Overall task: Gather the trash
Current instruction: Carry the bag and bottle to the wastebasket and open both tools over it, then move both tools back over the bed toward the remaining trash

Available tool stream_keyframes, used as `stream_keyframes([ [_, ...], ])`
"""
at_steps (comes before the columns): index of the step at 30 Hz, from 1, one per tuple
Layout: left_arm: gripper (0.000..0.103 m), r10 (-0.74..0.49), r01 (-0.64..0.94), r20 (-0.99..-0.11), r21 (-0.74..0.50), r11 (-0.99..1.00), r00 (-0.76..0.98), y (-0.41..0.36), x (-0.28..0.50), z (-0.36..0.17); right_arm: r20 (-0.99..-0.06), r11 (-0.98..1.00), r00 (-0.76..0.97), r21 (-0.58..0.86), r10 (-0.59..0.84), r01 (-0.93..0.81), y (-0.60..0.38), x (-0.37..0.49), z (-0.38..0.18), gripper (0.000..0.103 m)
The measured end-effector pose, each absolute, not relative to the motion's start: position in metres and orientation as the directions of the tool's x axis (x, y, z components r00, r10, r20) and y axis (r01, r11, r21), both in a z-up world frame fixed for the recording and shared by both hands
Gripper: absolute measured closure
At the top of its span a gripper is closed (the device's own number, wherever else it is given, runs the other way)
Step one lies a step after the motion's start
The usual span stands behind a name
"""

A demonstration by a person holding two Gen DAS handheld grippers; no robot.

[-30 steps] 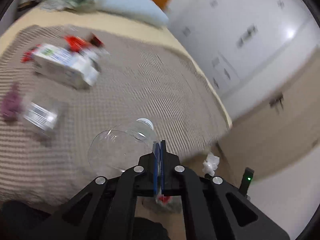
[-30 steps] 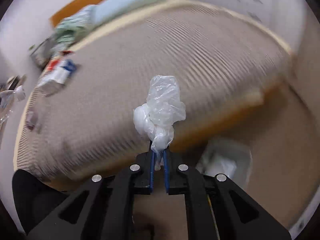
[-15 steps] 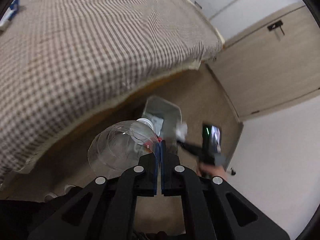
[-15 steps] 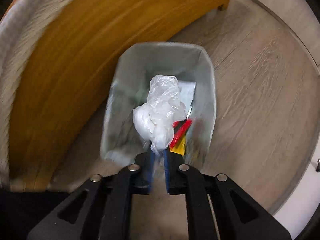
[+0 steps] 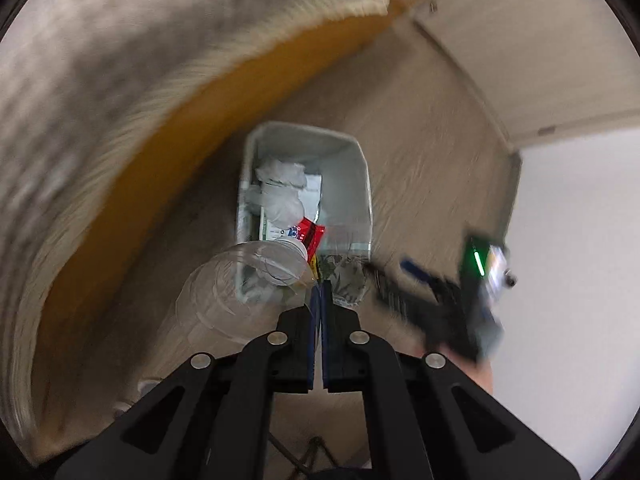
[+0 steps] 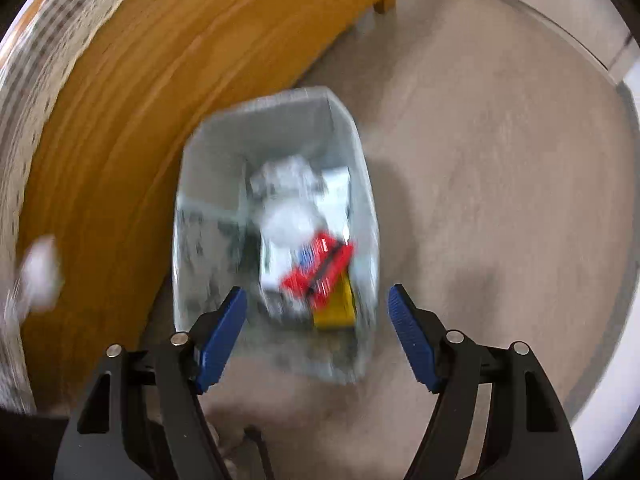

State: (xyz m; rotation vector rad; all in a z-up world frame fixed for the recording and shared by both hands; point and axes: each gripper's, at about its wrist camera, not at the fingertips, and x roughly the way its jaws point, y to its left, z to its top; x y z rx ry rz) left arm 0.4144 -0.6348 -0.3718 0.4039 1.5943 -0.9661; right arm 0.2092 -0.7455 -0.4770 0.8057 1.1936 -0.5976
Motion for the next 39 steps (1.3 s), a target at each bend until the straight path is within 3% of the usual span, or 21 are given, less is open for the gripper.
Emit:
stream_keyframes([
  [1, 0.103, -0.224, 0.721, -0.940, -0.341, 0.604, -0.257, -0.651, 0.415, -0.382, -0.962, 0.587, 0.271, 0.224, 0.008, 0.778, -0.737, 0.200, -0.477, 0.033],
  [2, 0.090, -0.215, 0.726, -0.948, -0.317, 0.610, -0.234, -0.665, 0.415, -0.395, -0.962, 0.577, 0.271, 0.227, 0.009, 0.785, -0.727, 0.189, -0.477, 0.033],
  [3, 0.053, -0.208, 0.723, -0.953, -0.303, 0.621, -0.221, -0.676, 0.417, -0.408, -0.962, 0.562, 0.274, 0.235, 0.015, 0.793, -0.719, 0.179, -0.477, 0.033],
  [4, 0.040, -0.205, 0.716, -0.955, -0.297, 0.632, -0.215, -0.683, 0.416, -0.420, -0.961, 0.553, 0.275, 0.242, 0.023, 0.797, -0.714, 0.174, -0.479, 0.033],
  [5, 0.033, -0.205, 0.708, -0.957, -0.291, 0.643, -0.206, -0.688, 0.416, -0.433, -0.962, 0.547, 0.269, 0.246, 0.040, 0.800, -0.706, 0.170, -0.482, 0.033],
  [11, 0.031, -0.152, 0.630, -0.963, -0.261, 0.732, -0.222, -0.670, 0.425, -0.451, -0.968, 0.603, 0.248, 0.225, 0.047, 0.765, -0.685, 0.182, -0.482, 0.033],
  [15, 0.027, -0.180, 0.714, -0.983, -0.142, 0.686, -0.023, -0.651, 0.419, -0.398, -0.967, 0.589, 0.255, 0.216, 0.018, 0.778, -0.695, 0.193, -0.474, 0.033],
  [18, 0.026, -0.243, 0.735, -0.970, -0.161, 0.659, 0.005, -0.620, 0.409, -0.358, -0.966, 0.607, 0.257, 0.190, -0.025, 0.772, -0.701, 0.204, -0.459, 0.033],
  [29, 0.025, -0.535, 0.618, -0.807, -0.292, 0.730, 0.251, -0.464, 0.428, -0.203, -0.896, 0.720, 0.404, 0.156, -0.186, 0.676, -0.668, 0.252, -0.329, 0.033],
  [33, 0.016, -0.551, 0.577, -0.737, -0.270, 0.771, 0.391, -0.396, 0.448, -0.159, -0.840, 0.797, 0.509, 0.174, -0.187, 0.578, -0.631, 0.282, -0.278, 0.032],
  [35, 0.015, -0.534, 0.540, -0.716, -0.259, 0.801, 0.449, -0.358, 0.462, -0.149, -0.812, 0.832, 0.555, 0.174, -0.182, 0.527, -0.607, 0.303, -0.255, 0.027],
  [39, 0.015, -0.490, 0.438, -0.705, -0.277, 0.856, 0.512, -0.278, 0.497, -0.139, -0.775, 0.888, 0.625, 0.218, -0.094, 0.404, -0.559, 0.359, -0.222, 0.027],
])
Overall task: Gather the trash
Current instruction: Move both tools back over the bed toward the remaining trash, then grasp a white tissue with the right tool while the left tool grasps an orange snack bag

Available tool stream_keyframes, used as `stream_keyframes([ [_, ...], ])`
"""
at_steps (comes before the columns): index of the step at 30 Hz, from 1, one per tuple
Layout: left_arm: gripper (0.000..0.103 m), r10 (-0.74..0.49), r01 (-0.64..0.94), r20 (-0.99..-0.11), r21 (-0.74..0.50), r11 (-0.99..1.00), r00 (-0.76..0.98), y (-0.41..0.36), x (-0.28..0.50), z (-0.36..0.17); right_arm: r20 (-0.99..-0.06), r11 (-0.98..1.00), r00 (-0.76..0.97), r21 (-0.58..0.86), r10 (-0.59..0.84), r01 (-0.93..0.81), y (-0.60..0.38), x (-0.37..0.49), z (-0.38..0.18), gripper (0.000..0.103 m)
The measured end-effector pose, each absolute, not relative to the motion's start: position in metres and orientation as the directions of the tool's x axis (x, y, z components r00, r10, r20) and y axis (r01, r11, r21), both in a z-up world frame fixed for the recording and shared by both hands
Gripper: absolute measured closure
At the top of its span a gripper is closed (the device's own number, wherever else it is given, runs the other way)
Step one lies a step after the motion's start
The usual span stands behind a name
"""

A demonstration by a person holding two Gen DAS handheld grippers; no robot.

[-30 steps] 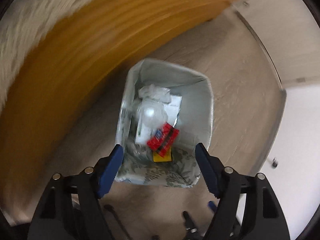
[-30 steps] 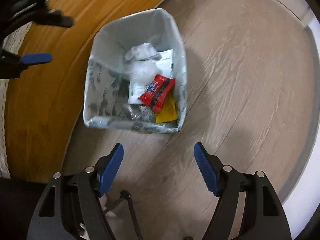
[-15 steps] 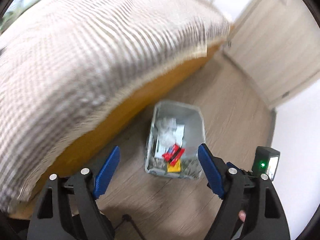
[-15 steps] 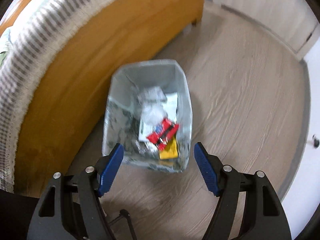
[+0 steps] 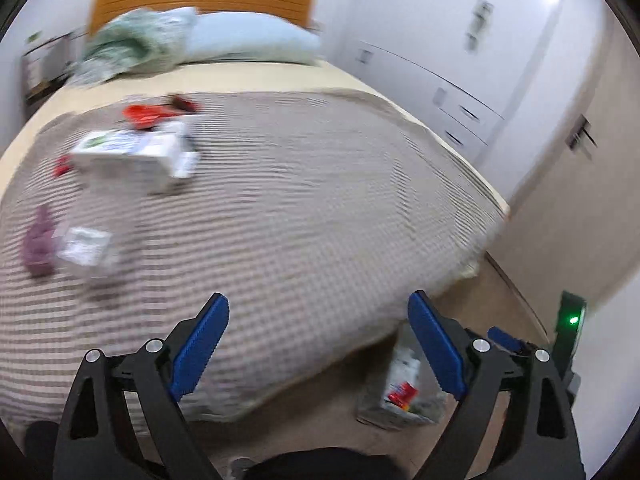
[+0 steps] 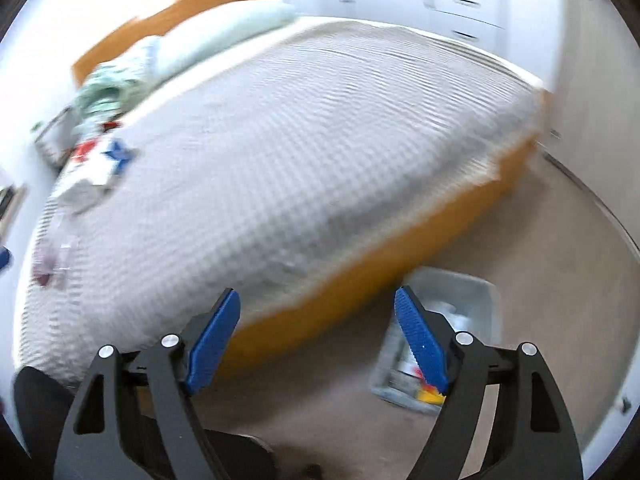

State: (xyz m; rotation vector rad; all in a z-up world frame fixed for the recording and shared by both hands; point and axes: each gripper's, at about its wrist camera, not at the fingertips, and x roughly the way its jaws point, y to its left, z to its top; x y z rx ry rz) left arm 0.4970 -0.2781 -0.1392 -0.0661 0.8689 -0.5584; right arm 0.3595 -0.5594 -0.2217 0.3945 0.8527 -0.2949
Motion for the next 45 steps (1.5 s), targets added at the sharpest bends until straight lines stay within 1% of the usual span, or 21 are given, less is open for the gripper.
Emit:
stream_keyframes([
  [5, 0.015, -0.402, 0.284, -0.719, -0.288, 0.915, 0.566, -0.190, 0.544, -0.147, -0.762, 0.948, 0.647, 0.199, -0.011, 0.250, -0.491, 0.449, -0.194, 0.027],
  [7, 0.015, -0.376, 0.230, -0.724, -0.297, 0.927, 0.578, -0.161, 0.564, -0.146, -0.755, 0.957, 0.655, 0.213, 0.033, 0.197, -0.470, 0.482, -0.185, 0.027],
  [11, 0.015, -0.336, 0.138, -0.721, -0.321, 0.937, 0.606, -0.105, 0.596, -0.146, -0.744, 0.952, 0.649, 0.291, 0.159, 0.100, -0.438, 0.562, -0.177, 0.027],
  [15, 0.015, -0.284, 0.063, -0.726, -0.316, 0.947, 0.627, -0.063, 0.622, -0.147, -0.753, 0.958, 0.623, 0.287, 0.211, 0.022, -0.401, 0.643, -0.178, 0.027],
  [20, 0.015, -0.220, 0.000, -0.750, -0.281, 0.960, 0.624, -0.027, 0.646, -0.155, -0.768, 0.957, 0.595, 0.290, 0.237, -0.008, -0.370, 0.743, -0.184, 0.027],
  [24, 0.015, -0.207, -0.020, -0.765, -0.276, 0.961, 0.609, -0.016, 0.674, -0.156, -0.780, 0.954, 0.577, 0.300, 0.242, 0.005, -0.359, 0.792, -0.200, 0.027],
  [25, 0.015, -0.208, -0.020, -0.766, -0.278, 0.960, 0.608, -0.016, 0.679, -0.156, -0.786, 0.955, 0.572, 0.296, 0.235, 0.015, -0.358, 0.800, -0.204, 0.033],
  [26, 0.015, -0.213, -0.015, -0.765, -0.279, 0.960, 0.608, -0.018, 0.687, -0.155, -0.792, 0.953, 0.560, 0.304, 0.241, 0.020, -0.357, 0.809, -0.210, 0.049],
  [27, 0.015, -0.217, -0.007, -0.764, -0.278, 0.961, 0.608, -0.022, 0.696, -0.153, -0.796, 0.944, 0.542, 0.330, 0.268, 0.019, -0.359, 0.816, -0.216, 0.058],
  [28, 0.015, -0.224, 0.007, -0.761, -0.277, 0.961, 0.609, -0.028, 0.705, -0.150, -0.793, 0.934, 0.535, 0.357, 0.291, 0.021, -0.360, 0.820, -0.219, 0.061],
  [29, 0.015, -0.230, 0.018, -0.757, -0.277, 0.961, 0.611, -0.032, 0.711, -0.149, -0.777, 0.922, 0.548, 0.385, 0.310, 0.024, -0.364, 0.817, -0.219, 0.073],
  [30, 0.015, -0.239, 0.031, -0.751, -0.280, 0.960, 0.616, -0.039, 0.720, -0.146, -0.765, 0.919, 0.561, 0.393, 0.317, 0.017, -0.368, 0.811, -0.216, 0.083],
  [31, 0.015, -0.247, 0.040, -0.744, -0.284, 0.958, 0.621, -0.044, 0.726, -0.144, -0.757, 0.926, 0.582, 0.378, 0.297, 0.020, -0.373, 0.801, -0.212, 0.097],
  [34, 0.015, -0.274, 0.050, -0.736, -0.311, 0.949, 0.619, -0.061, 0.753, -0.141, -0.719, 0.921, 0.628, 0.389, 0.297, 0.009, -0.391, 0.769, -0.202, 0.097],
  [37, 0.015, -0.343, 0.071, -0.736, -0.375, 0.924, 0.584, -0.082, 0.775, -0.144, -0.697, 0.921, 0.665, 0.387, 0.268, 0.035, -0.420, 0.722, -0.199, 0.097],
  [41, 0.015, -0.408, 0.115, -0.749, -0.412, 0.904, 0.522, -0.124, 0.815, -0.151, -0.717, 0.944, 0.670, 0.322, 0.192, 0.074, -0.444, 0.670, -0.210, 0.097],
  [42, 0.015, -0.415, 0.115, -0.751, -0.419, 0.901, 0.515, -0.132, 0.824, -0.152, -0.722, 0.944, 0.665, 0.322, 0.193, 0.076, -0.447, 0.662, -0.215, 0.097],
  [43, 0.015, -0.421, 0.110, -0.750, -0.429, 0.897, 0.510, -0.139, 0.836, -0.153, -0.725, 0.942, 0.659, 0.326, 0.199, 0.074, -0.448, 0.656, -0.219, 0.097],
  [45, 0.015, -0.397, 0.040, -0.761, -0.441, 0.897, 0.513, -0.152, 0.866, -0.156, -0.730, 0.949, 0.655, 0.309, 0.192, 0.066, -0.451, 0.651, -0.221, 0.097],
])
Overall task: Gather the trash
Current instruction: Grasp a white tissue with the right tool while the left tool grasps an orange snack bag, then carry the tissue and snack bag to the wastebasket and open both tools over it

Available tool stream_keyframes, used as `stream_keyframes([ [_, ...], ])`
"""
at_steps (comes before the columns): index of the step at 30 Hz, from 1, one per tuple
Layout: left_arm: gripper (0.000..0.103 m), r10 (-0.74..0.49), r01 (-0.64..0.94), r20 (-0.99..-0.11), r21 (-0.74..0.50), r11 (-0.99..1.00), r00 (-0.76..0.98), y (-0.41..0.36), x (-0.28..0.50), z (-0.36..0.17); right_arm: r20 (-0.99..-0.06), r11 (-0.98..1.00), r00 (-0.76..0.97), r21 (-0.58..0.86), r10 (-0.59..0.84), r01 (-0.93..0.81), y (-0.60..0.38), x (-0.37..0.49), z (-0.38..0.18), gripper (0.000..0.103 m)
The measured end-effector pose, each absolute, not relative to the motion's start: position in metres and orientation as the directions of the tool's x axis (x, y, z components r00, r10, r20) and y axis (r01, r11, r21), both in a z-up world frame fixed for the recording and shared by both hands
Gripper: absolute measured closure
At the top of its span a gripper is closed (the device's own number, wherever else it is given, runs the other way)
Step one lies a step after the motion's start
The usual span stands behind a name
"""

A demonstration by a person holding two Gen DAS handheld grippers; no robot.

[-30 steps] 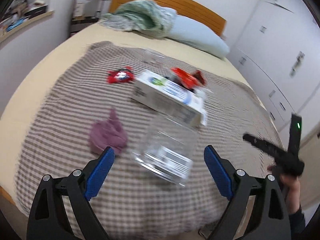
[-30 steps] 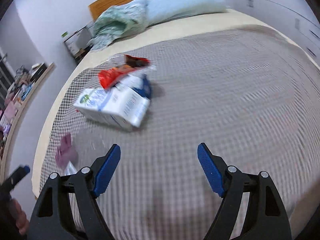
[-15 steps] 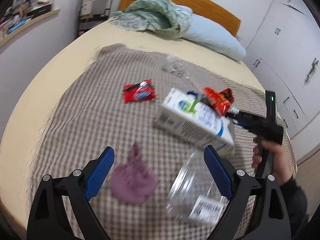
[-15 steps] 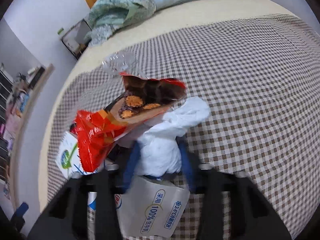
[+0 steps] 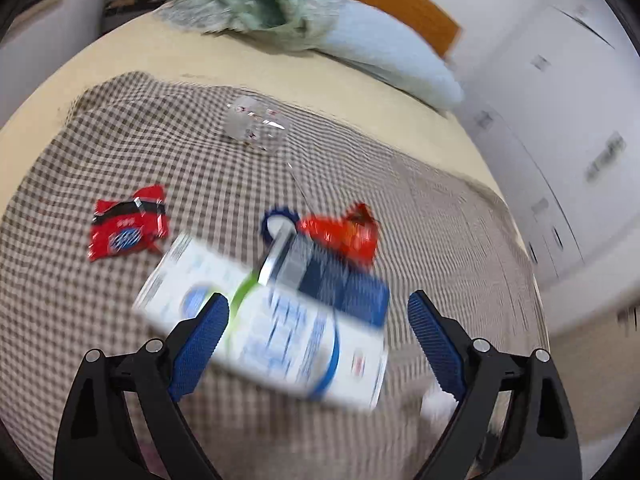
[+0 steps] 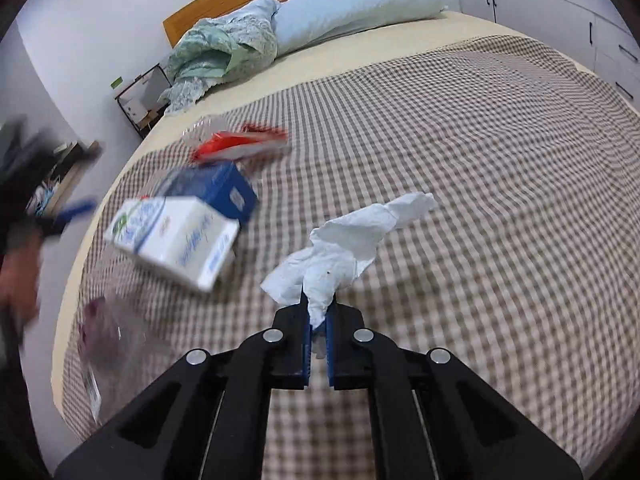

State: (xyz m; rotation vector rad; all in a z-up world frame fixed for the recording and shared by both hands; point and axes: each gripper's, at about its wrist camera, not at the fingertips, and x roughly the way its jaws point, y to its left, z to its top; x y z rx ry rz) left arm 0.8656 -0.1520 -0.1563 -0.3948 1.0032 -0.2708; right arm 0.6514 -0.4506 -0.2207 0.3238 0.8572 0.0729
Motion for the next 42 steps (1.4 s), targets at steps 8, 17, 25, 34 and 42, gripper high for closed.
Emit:
stream_keyframes([
  [8, 0.016, -0.350, -0.104, -0.841, -0.425, 0.899, 0.413, -0.211, 0.959, -0.184, -0.725, 0.961, 0.669, 0.271, 0.162, 0.062, -0.476, 0.626, -0.224, 0.097],
  [17, 0.015, -0.093, 0.353, -0.917, 0.055, 0.934, 0.388, -0.352, 1.012, -0.212, -0.735, 0.976, 0.670, 0.205, 0.103, 0.075, -0.502, 0.658, -0.256, 0.097],
  [25, 0.087, 0.003, 0.399, -0.989, 0.061, 0.915, 0.145, -0.388, 1.045, -0.287, -0.730, 0.987, 0.683, 0.131, 0.035, 0.090, -0.494, 0.664, -0.296, 0.097],
  [34, 0.102, -0.131, 0.355, -0.956, -0.030, 0.934, 0.264, -0.343, 0.991, -0.219, -0.732, 0.983, 0.679, 0.160, 0.054, 0.094, -0.497, 0.664, -0.299, 0.098],
  [42, 0.103, -0.315, 0.470, -0.850, -0.092, 0.878, 0.423, -0.314, 0.821, -0.079, -0.728, 0.983, 0.685, 0.146, 0.032, 0.110, -0.490, 0.634, -0.272, 0.098],
])
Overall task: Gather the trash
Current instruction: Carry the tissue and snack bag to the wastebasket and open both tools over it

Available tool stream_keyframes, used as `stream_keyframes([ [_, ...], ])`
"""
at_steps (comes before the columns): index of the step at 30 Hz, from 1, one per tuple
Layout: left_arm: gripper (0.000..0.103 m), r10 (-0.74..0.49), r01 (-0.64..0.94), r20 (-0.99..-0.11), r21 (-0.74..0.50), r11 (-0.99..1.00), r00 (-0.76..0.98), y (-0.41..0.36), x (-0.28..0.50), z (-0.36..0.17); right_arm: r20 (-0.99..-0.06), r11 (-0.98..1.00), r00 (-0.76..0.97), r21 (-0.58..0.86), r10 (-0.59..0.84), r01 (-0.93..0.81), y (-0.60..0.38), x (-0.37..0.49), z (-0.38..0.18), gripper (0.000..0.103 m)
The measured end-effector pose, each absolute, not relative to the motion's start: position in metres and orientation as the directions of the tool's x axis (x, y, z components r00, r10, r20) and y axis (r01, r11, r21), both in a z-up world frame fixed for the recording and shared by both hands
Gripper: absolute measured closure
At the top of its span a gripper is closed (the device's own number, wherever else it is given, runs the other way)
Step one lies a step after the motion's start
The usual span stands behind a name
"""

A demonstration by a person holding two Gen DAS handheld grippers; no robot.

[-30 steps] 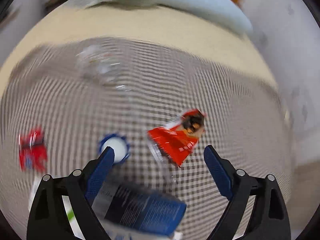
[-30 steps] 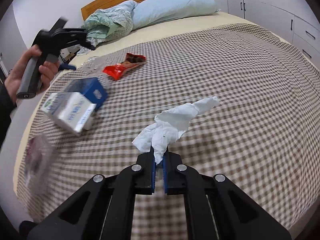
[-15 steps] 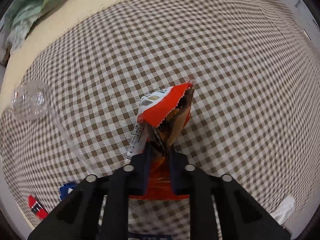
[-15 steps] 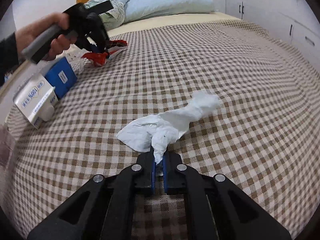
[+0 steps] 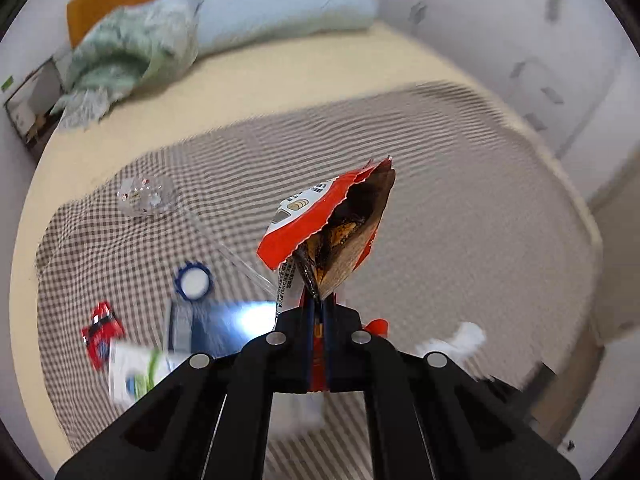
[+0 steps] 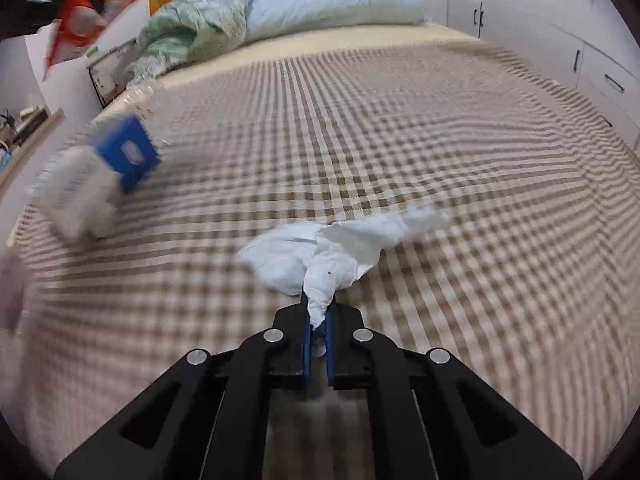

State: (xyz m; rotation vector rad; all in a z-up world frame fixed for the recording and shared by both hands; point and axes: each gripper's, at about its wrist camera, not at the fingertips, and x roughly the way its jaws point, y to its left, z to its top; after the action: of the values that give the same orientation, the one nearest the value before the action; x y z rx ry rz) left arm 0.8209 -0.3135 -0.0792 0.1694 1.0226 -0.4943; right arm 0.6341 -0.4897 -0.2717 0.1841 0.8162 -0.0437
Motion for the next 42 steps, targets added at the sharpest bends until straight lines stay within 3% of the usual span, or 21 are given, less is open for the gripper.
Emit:
stream_keyframes([
  [4, 0.103, -0.454, 0.576, -0.806, -0.178, 0.798, 0.380, -0.313, 0.710, -0.061, -0.669, 0.968, 0.741, 0.219, 0.055, 0.125, -0.493, 0.546, -0.241, 0.098],
  [9, 0.103, -0.563, 0.671, -0.780, -0.265, 0.692, 0.272, -0.341, 0.590, -0.091, -0.681, 0.956, 0.732, 0.209, -0.010, 0.207, -0.520, 0.406, -0.244, 0.098],
  [14, 0.103, -0.587, 0.740, -0.804, -0.335, 0.583, 0.099, -0.422, 0.482, -0.142, -0.775, 0.898, 0.617, 0.166, -0.137, 0.408, -0.571, 0.280, -0.288, 0.098],
  [20, 0.102, -0.491, 0.793, -0.869, -0.340, 0.506, -0.059, -0.513, 0.387, -0.220, -0.880, 0.764, 0.462, 0.221, -0.111, 0.606, -0.625, 0.172, -0.361, 0.098],
  [27, 0.102, -0.380, 0.767, -0.918, -0.327, 0.552, -0.118, -0.563, 0.374, -0.282, -0.920, 0.698, 0.392, 0.272, -0.014, 0.663, -0.658, 0.146, -0.426, 0.098],
  [34, 0.102, -0.291, 0.722, -0.938, -0.332, 0.607, -0.186, -0.564, 0.388, -0.333, -0.942, 0.750, 0.335, 0.220, -0.002, 0.624, -0.710, 0.242, -0.471, 0.097],
  [36, 0.102, -0.289, 0.720, -0.936, -0.342, 0.604, -0.202, -0.567, 0.388, -0.340, -0.957, 0.737, 0.291, 0.183, -0.019, 0.650, -0.733, 0.270, -0.486, 0.087],
  [37, 0.102, -0.287, 0.717, -0.933, -0.352, 0.602, -0.217, -0.571, 0.390, -0.344, -0.962, 0.726, 0.274, 0.174, -0.020, 0.665, -0.743, 0.281, -0.493, 0.060],
  [38, 0.102, -0.282, 0.714, -0.933, -0.354, 0.604, -0.224, -0.573, 0.390, -0.348, -0.963, 0.710, 0.268, 0.181, -0.011, 0.681, -0.755, 0.291, -0.499, 0.039],
  [42, 0.102, -0.226, 0.709, -0.943, -0.334, 0.622, -0.246, -0.586, 0.387, -0.370, -0.949, 0.648, 0.315, 0.252, 0.020, 0.719, -0.779, 0.297, -0.503, 0.038],
])
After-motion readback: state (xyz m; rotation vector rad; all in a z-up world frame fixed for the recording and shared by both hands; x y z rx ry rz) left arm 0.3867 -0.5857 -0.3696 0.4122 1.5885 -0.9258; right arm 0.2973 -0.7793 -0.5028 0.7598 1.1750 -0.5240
